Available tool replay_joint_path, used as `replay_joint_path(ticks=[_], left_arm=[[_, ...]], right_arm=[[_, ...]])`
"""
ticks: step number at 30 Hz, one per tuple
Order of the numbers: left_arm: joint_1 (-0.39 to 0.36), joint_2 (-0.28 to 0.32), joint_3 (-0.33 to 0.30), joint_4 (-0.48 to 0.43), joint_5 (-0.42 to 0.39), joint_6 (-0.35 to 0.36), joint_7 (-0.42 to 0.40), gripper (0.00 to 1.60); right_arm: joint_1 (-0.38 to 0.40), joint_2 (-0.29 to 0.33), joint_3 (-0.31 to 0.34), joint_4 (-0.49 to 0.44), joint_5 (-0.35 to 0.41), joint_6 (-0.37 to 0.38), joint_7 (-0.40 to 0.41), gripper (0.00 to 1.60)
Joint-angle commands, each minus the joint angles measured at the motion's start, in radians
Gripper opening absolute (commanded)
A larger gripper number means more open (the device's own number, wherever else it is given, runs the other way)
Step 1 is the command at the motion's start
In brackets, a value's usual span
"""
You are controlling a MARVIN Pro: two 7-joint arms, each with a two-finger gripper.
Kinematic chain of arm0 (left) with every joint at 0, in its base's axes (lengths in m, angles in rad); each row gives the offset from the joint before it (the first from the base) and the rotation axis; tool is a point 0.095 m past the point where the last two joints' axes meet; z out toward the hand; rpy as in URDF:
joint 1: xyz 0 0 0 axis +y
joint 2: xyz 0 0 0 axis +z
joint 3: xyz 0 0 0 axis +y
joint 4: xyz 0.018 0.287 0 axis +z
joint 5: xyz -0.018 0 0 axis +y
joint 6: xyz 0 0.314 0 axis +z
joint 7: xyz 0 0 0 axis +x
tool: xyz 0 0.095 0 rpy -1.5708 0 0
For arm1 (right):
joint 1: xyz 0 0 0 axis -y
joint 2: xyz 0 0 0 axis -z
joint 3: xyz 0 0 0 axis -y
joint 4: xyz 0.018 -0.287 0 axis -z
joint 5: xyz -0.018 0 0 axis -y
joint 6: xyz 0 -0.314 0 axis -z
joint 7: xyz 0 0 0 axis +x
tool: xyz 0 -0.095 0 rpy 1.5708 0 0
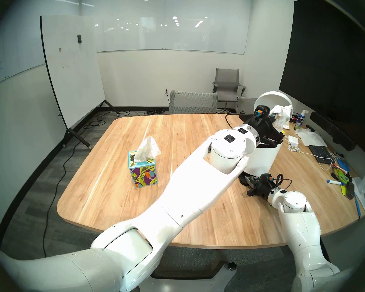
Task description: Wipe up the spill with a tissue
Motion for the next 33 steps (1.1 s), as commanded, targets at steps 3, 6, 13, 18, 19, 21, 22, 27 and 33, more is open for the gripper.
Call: replay_joint_path(ticks=[3,6,13,18,19,21,22,27,33], left_arm=[[-0.052,-0.090,0.003,0.116,-0.004,-0.066,0.021,0.00],[-0.060,-0.106,0.005,0.155,-0.005,-0.083,0.027,0.00],[-0.111,-0.144,-0.015,0.236,-0.017,-0.105,0.042,0.00],[-0.149,-0.164,-0.035,0.265,-0.025,-0.113,0.048,0.00],[-0.155,-0.168,-0.038,0.274,-0.028,-0.117,0.049,0.00],[-0.166,-0.175,-0.043,0.293,-0.030,-0.122,0.051,0.00],[-0.171,-0.179,-0.045,0.309,-0.031,-0.127,0.053,0.00],[-0.173,-0.190,-0.036,0.368,-0.030,-0.163,0.054,0.00],[-0.200,-0.209,-0.045,0.431,-0.037,-0.190,0.058,0.00]], right_arm=[[-0.056,0.001,-0.026,0.076,-0.035,0.053,-0.004,0.00],[-0.056,0.001,-0.026,0.075,-0.035,0.052,-0.004,0.00],[-0.058,0.001,-0.026,0.072,-0.031,0.048,-0.004,0.00],[-0.059,0.001,-0.025,0.071,-0.028,0.044,-0.004,0.00],[-0.059,0.001,-0.025,0.071,-0.028,0.045,-0.004,0.00],[-0.059,0.001,-0.026,0.071,-0.028,0.046,-0.004,0.00],[-0.058,0.002,-0.026,0.072,-0.029,0.047,-0.005,0.00],[-0.056,0.003,-0.030,0.076,-0.032,0.053,-0.006,0.00],[-0.057,0.004,-0.030,0.075,-0.030,0.052,-0.007,0.00]])
